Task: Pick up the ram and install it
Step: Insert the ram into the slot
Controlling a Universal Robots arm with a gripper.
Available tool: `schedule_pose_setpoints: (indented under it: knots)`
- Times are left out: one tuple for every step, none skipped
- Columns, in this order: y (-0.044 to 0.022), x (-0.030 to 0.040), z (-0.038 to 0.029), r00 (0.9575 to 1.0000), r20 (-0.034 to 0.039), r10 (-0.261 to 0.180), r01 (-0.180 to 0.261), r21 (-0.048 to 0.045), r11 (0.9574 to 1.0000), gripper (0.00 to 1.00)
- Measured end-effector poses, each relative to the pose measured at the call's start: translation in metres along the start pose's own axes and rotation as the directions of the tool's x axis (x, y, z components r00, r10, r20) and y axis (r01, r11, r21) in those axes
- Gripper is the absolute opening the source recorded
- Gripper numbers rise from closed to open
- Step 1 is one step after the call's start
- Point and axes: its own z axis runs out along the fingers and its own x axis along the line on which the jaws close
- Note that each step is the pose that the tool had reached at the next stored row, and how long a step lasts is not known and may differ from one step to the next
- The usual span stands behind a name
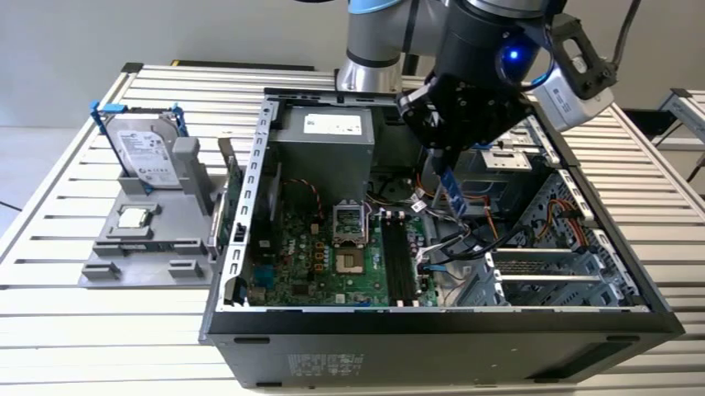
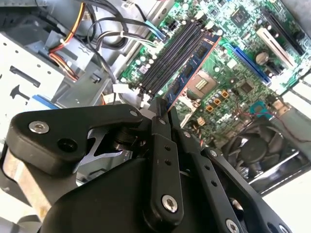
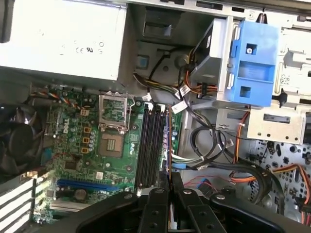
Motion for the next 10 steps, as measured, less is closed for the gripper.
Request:
schedule_pose_setpoints:
  knots:
    - [0.0000,0.0000,0.0000,0.9999,0.0004,0.011,-0.011,0.0001,0.9999,0.00]
    - [0.0000,0.0000,0.0000,0.9997,0.0008,0.022,-0.022,0.0004,0.9997,0.00]
    - [0.0000,0.0000,0.0000,0.9995,0.0012,0.033,-0.033,0.0006,0.9995,0.00]
    - [0.0000,0.0000,0.0000,0.9991,0.0016,0.042,-0.042,0.0008,0.9991,0.00]
    - [0.0000,0.0000,0.0000,0.9987,0.0019,0.051,-0.051,0.0010,0.9987,0.00]
    - [0.0000,0.0000,0.0000,0.9983,0.0022,0.059,-0.059,0.0011,0.9983,0.00]
    - [0.0000,0.0000,0.0000,0.9980,0.0023,0.064,-0.064,0.0011,0.9980,0.00]
    - [0.0000,0.0000,0.0000,0.9978,0.0024,0.066,-0.066,0.0012,0.9978,0.00]
    - [0.0000,0.0000,0.0000,0.9978,0.0025,0.066,-0.066,0.0012,0.9978,0.00]
    - [0.0000,0.0000,0.0000,0.9978,0.0025,0.066,-0.066,0.0012,0.9978,0.00]
